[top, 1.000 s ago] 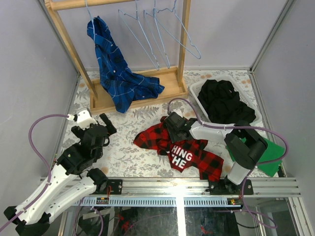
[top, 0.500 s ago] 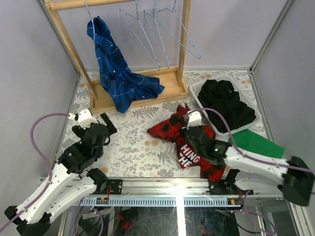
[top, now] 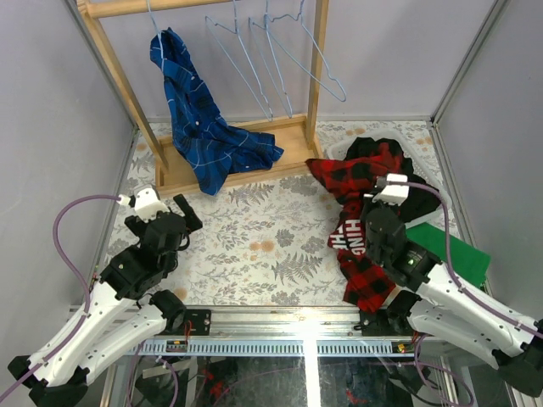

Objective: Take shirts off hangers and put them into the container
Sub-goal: Pick up the shirt from the center of the board, then place the shirt in the bin.

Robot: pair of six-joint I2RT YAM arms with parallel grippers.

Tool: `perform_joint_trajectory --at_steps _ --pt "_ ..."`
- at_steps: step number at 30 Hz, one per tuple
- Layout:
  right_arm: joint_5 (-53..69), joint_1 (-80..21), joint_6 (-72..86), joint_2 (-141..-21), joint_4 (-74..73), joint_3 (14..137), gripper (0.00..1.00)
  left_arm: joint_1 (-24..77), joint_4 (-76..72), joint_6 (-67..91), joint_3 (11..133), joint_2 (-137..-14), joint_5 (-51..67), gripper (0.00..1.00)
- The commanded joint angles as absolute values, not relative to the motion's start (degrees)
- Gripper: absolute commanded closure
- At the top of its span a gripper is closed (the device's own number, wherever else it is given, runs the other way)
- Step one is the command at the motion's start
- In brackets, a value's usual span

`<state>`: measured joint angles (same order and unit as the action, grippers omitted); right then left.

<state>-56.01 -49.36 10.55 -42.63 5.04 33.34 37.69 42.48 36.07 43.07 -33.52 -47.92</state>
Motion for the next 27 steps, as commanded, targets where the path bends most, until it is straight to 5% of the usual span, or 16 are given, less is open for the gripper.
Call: perform_joint_trajectory --at_steps 1,13,27 --pt "-57.07 -41.69 14.31 -43.77 -2.93 41.64 0.99 37.13 39.46 35.06 44.48 -33.49 -47.71 0.00" --pt "-39.34 -17.56 12.57 -63.45 -20.20 68.54 0.98 37.03 39.26 35.29 44.06 -33.01 -46.59 0.00" --pt "-25.99 -4.48 17.47 -90.99 -16.39 64.75 0.93 36.95 39.51 35.51 43.95 -33.57 -45.76 0.00"
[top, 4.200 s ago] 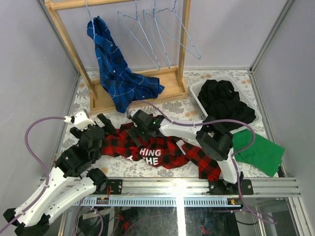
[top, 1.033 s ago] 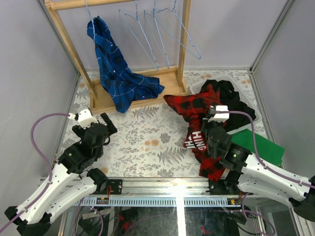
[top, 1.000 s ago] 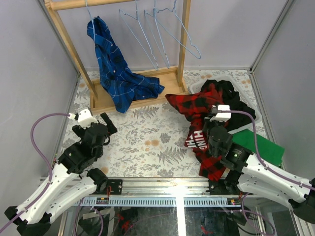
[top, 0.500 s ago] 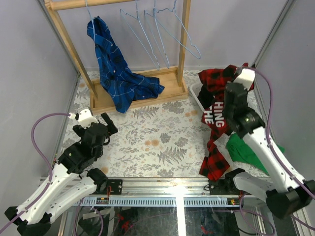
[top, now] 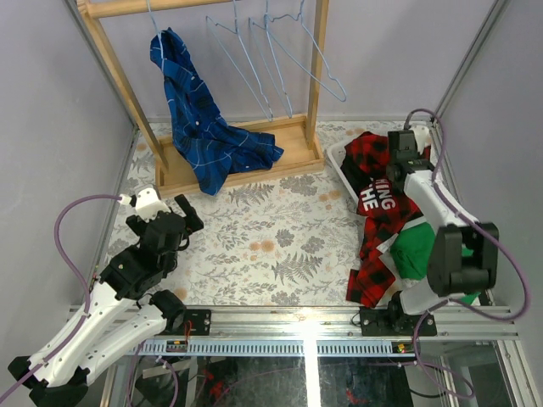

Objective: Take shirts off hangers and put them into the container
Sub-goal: Place the shirt in the bin.

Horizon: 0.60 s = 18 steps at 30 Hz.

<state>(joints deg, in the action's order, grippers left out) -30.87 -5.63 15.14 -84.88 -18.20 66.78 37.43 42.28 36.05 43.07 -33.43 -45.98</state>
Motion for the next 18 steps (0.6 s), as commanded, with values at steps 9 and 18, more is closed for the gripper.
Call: perform_joint_trajectory --at_steps 9,18 --pt "-28.25 -4.48 16.65 -85.16 -16.76 64.05 0.57 36.91 39.55 35.60 43.85 -33.77 -45.05 0.00" --pt "-21.25 -4.48 13.72 -76.00 -23.57 68.37 0.21 36.97 39.59 35.33 43.98 -34.17 -44.64 0.00"
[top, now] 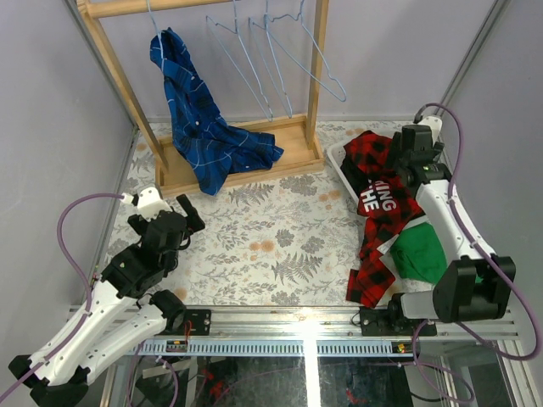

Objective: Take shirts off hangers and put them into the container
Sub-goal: Place the shirt in the bin.

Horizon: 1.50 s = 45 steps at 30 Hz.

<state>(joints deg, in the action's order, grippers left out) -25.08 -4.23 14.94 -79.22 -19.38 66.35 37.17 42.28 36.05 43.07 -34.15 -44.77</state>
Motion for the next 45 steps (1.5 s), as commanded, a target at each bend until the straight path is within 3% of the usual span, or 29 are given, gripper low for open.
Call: perform_joint_trajectory --at_steps 1,5,7,11,16,20,24,29,31,40,45 --pt "-20.26 -4.47 14.02 -74.77 -24.01 68.04 0.19 36.96 39.60 35.33 44.01 -34.19 -44.65 0.00" --pt "-17.00 -4.48 15.68 -69.35 -26.03 66.13 0.16 36.91 39.57 35.32 44.08 -34.08 -44.56 0.00" --pt "-14.85 -4.47 17.73 -66.63 -26.18 64.32 0.22 36.91 39.55 35.33 44.04 -34.15 -44.58 0.00" --pt "-8.42 -4.48 20.80 -63.19 -25.45 58.44 0.43 36.83 39.47 35.27 44.20 -34.36 -44.60 0.00" --pt "-7.71 -4.46 23.52 -65.69 -21.34 50.57 0.54 36.76 39.24 34.94 44.34 -34.86 -44.14 0.00" --pt "-7.69 -4.48 22.97 -72.77 -20.11 49.99 0.56 36.74 39.26 34.80 44.31 -34.72 -43.92 0.00" --pt "-2.90 -4.56 20.66 -77.89 -25.20 55.08 0.52 36.75 39.16 34.89 44.24 -34.28 -43.94 0.00" --pt "-4.35 -4.56 19.70 -69.98 -27.39 57.31 0.29 36.74 38.88 34.76 44.23 -34.14 -43.77 0.00" --pt "-2.03 -4.56 19.83 -65.84 -28.73 58.75 0.24 36.71 38.72 34.64 44.32 -34.23 -43.68 0.00" --pt "5.49 -7.62 23.02 -52.35 -34.39 56.98 0.20 35.98 37.54 34.04 44.34 -34.80 -42.32 0.00" --pt "0.65 -18.92 26.97 -52.23 -41.27 52.63 0.20 35.78 37.46 33.82 44.40 -35.39 -41.98 0.00"
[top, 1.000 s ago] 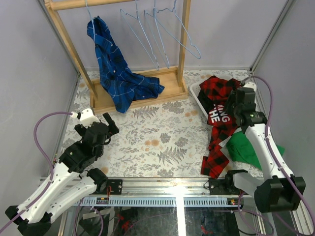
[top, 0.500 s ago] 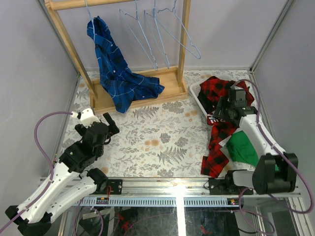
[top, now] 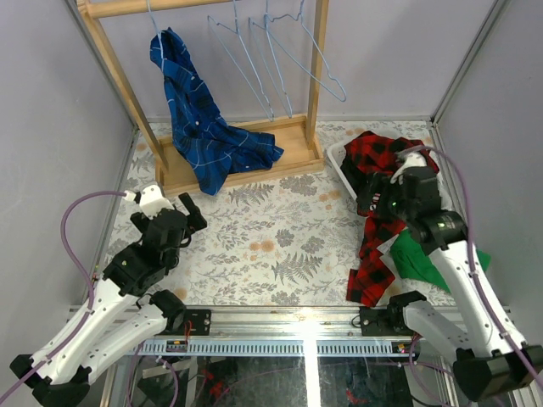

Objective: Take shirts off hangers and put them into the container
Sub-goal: Place the shirt in the bin.

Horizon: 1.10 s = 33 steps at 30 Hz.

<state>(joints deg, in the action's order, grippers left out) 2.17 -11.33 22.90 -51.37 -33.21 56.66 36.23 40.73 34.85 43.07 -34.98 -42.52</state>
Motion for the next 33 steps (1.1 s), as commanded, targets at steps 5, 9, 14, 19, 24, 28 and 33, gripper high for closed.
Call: perform_joint_trajectory --at_steps 5,9,14,19,24,28,33 --pt "-3.71 -28.43 35.89 -46.73 -39.35 45.27 0.21 35.68 37.48 34.19 44.28 -35.31 -41.60 0.00" --pt "-4.89 -32.00 40.66 -46.53 -40.93 41.44 0.23 35.71 37.51 34.02 44.23 -35.29 -41.73 0.00" --pt "-17.05 -37.46 46.57 -47.59 -45.35 39.53 0.23 35.64 37.56 33.69 44.27 -35.27 -41.84 0.00" --pt "-17.12 -39.07 52.79 -48.10 -42.05 37.82 0.23 35.66 37.68 34.09 44.26 -35.11 -41.92 0.00" --pt "-21.81 -39.29 55.55 -48.05 -41.39 35.07 0.24 35.64 38.64 33.48 44.45 -35.09 -43.19 0.00" --pt "-23.38 -39.37 56.62 -48.89 -44.05 34.86 0.24 35.66 39.02 33.69 44.40 -34.67 -43.60 0.00" --pt "-24.29 -39.37 63.54 -49.56 -44.63 30.21 0.22 35.60 38.98 33.50 44.41 -34.41 -43.68 0.00"
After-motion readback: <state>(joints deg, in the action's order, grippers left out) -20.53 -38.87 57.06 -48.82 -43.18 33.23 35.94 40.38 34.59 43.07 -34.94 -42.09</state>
